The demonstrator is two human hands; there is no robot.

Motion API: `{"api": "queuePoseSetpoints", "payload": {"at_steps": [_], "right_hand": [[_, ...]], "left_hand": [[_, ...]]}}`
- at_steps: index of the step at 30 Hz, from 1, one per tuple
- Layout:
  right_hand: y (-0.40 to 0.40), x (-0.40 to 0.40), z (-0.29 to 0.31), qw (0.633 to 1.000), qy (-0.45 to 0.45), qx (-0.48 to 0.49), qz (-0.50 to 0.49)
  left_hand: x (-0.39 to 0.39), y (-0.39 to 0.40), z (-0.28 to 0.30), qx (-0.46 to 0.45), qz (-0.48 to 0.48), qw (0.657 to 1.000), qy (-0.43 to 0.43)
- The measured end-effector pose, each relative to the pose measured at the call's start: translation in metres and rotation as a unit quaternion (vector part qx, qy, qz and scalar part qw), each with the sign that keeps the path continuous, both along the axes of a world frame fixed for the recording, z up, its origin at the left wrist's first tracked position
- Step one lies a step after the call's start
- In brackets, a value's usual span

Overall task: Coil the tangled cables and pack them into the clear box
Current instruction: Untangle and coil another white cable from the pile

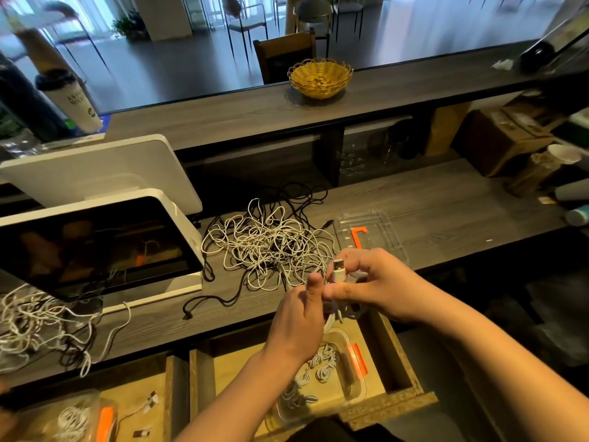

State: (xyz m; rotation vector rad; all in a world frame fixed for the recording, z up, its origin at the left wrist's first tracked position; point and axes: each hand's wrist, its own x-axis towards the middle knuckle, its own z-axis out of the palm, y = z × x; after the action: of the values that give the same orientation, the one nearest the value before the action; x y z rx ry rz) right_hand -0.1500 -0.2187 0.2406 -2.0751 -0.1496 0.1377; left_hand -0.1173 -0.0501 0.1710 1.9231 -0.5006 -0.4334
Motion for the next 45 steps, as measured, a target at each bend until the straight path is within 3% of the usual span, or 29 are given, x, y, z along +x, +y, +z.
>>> {"api": "queuePoseSetpoints", "payload": {"at_steps": [9,14,20,22,25,32,34,35,37,39,40,42,45], "right_hand": [[0.001,0.008,-0.005,0.992,0.087,0.084,-0.033],[-0.005,0.014,-0.002,0.991,0.125,0.043,-0.003],[-0.001,0.011,-0.004,0.985,0.162,0.054,0.031],[0.003,0.010,-0.009,0.976,0.192,0.100,0.026],[0.005,0.007,-0.011,0.948,0.264,0.176,0.016],[0.018,0.002,-0.017,0.943,0.301,0.123,-0.074],[0.021,0.000,-0.019,0.941,0.309,0.116,-0.079],[0.023,-0.001,-0.020,0.943,0.301,0.116,-0.085],[0.029,-0.003,-0.024,0.952,0.256,0.123,-0.117],[0.033,-0.004,-0.031,0.964,0.172,0.101,-0.175],[0.034,-0.004,-0.033,0.967,0.128,0.083,-0.205],[0.033,-0.005,-0.037,0.966,0.055,0.056,-0.248],[0.032,-0.009,-0.040,0.963,-0.009,0.023,-0.268]], "left_hand": [[-0.013,-0.005,0.009,0.016,0.073,0.970,-0.232],[-0.015,-0.011,0.013,0.024,0.133,0.950,-0.282],[-0.009,-0.010,0.014,-0.024,0.149,0.921,-0.359],[-0.006,-0.007,0.012,-0.016,0.155,0.911,-0.381],[-0.003,-0.007,0.013,0.003,0.148,0.903,-0.404],[-0.003,-0.001,0.003,-0.020,0.100,0.833,-0.544],[-0.003,0.003,-0.003,-0.040,0.077,0.827,-0.555],[-0.003,0.005,-0.006,-0.045,0.072,0.837,-0.541],[-0.002,0.006,-0.010,-0.047,0.104,0.894,-0.433],[-0.002,0.000,-0.005,-0.053,0.177,0.962,-0.201],[-0.001,-0.004,-0.004,-0.062,0.195,0.976,-0.078],[0.001,-0.008,0.001,-0.058,0.197,0.974,0.096],[0.008,-0.005,0.009,-0.030,0.104,0.945,0.310]]}}
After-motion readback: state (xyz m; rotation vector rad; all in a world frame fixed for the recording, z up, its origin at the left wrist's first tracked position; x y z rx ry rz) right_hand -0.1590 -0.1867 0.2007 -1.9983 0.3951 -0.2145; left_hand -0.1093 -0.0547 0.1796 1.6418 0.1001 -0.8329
